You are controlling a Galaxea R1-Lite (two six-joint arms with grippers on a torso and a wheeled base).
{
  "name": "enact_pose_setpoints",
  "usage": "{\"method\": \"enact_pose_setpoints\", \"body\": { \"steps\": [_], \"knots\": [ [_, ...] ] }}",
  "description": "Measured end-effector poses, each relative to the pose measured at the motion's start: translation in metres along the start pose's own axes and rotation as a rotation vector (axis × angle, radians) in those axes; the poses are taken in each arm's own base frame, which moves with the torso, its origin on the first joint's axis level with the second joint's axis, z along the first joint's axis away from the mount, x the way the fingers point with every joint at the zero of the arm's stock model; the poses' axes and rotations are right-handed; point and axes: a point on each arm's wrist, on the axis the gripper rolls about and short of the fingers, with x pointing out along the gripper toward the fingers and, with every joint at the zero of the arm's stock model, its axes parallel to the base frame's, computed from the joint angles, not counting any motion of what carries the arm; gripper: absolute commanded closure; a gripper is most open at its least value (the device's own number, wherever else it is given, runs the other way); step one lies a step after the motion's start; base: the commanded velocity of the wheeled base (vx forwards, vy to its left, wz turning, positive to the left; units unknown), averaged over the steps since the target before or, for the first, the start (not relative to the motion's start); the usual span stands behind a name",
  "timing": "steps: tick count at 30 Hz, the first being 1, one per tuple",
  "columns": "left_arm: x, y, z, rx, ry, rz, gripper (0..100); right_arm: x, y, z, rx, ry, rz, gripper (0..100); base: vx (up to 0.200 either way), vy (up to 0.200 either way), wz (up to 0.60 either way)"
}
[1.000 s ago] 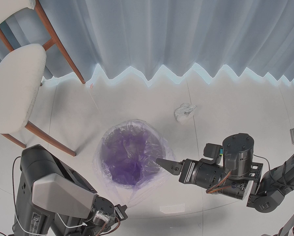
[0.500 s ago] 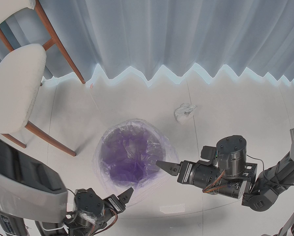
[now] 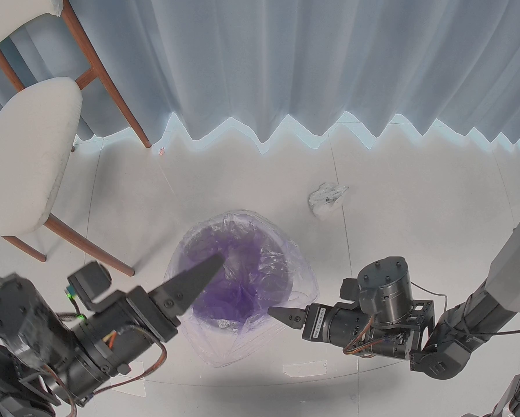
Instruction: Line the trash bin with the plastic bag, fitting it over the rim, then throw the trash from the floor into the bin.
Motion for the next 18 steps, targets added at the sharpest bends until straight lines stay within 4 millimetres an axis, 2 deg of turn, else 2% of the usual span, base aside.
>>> {"method": "enact_pose_setpoints", "body": {
  "steps": [5, 8, 12, 18],
  "knots": [
    [0.011, -0.032, 0.035, 0.059, -0.001, -0.116, 0, 0.015, -0.005, -0.008, 0.007, 0.002, 0.012, 0, 0.000, 0.000, 0.00],
    [0.008, -0.047, 0.054, 0.076, 0.003, -0.156, 0, 0.025, -0.008, -0.013, 0.010, -0.012, 0.026, 0, 0.000, 0.000, 0.00],
    [-0.007, -0.050, 0.070, 0.099, 0.035, -0.143, 0, 0.036, -0.013, -0.018, 0.019, -0.032, 0.035, 0, 0.000, 0.000, 0.00],
    [-0.025, -0.052, 0.090, 0.127, -0.027, -0.139, 0, 0.041, -0.018, -0.022, 0.041, -0.041, 0.025, 0, 0.000, 0.000, 0.00]
  ]
}}
